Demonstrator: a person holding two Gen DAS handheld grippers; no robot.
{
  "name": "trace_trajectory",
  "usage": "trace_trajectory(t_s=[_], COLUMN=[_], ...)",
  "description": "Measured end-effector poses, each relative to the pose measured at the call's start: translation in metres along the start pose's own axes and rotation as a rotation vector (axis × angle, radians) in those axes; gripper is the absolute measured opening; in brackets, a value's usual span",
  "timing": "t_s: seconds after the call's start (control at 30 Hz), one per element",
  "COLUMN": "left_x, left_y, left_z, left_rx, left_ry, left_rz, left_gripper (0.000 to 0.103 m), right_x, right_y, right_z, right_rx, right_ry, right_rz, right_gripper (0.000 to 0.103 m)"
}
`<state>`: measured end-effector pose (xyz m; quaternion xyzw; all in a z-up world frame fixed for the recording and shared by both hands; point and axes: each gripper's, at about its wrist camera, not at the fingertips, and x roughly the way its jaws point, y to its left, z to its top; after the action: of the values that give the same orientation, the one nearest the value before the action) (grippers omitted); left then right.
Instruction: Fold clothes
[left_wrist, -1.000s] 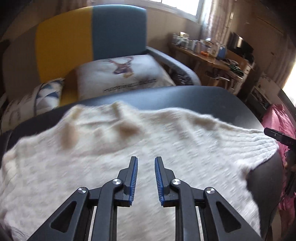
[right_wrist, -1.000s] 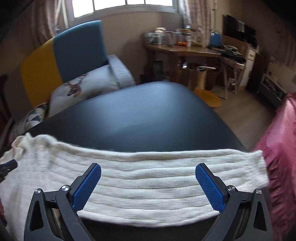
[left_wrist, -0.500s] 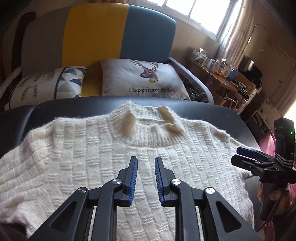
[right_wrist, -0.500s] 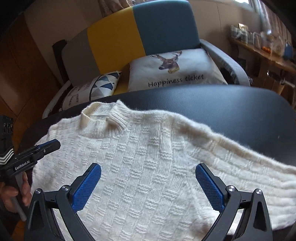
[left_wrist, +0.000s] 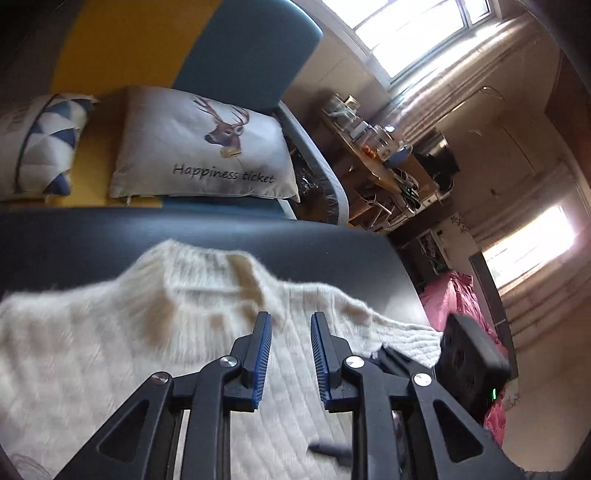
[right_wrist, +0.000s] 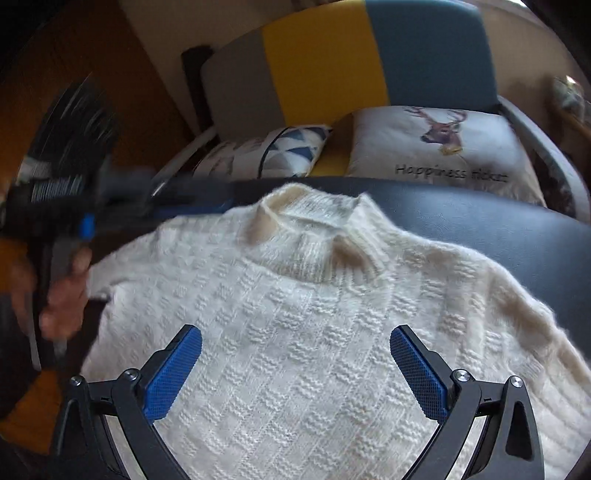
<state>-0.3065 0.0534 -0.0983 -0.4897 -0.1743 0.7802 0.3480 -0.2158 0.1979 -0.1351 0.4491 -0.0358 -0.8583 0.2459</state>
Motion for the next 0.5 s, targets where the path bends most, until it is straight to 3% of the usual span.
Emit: trace_trajectory(t_s=[0.2,0.43,0.5], left_x=[0.068,0.087,0.096], left_y=[0.016,0.026,0.016], left_z=[0.022,0.022,0.023], left_rx=[0.003,-0.062,-0.049], left_ry=[0.148,0.196,0.201], left_rz=[0.043,-0.074,-0.128], left_gripper=[0.023,0.025,0.021], right_x=[0.009,0.013,0.013], right_y=[-0.015,-0.03,-0.03], right_z=[-0.006,-0.015,-0.016], right_rx=[-0.004,0.024,0.025], right_ry=[0.018,-0.028,-0.037], right_rz=[0.0,0.015,0.02], right_gripper=[0.103,0.103,0.103])
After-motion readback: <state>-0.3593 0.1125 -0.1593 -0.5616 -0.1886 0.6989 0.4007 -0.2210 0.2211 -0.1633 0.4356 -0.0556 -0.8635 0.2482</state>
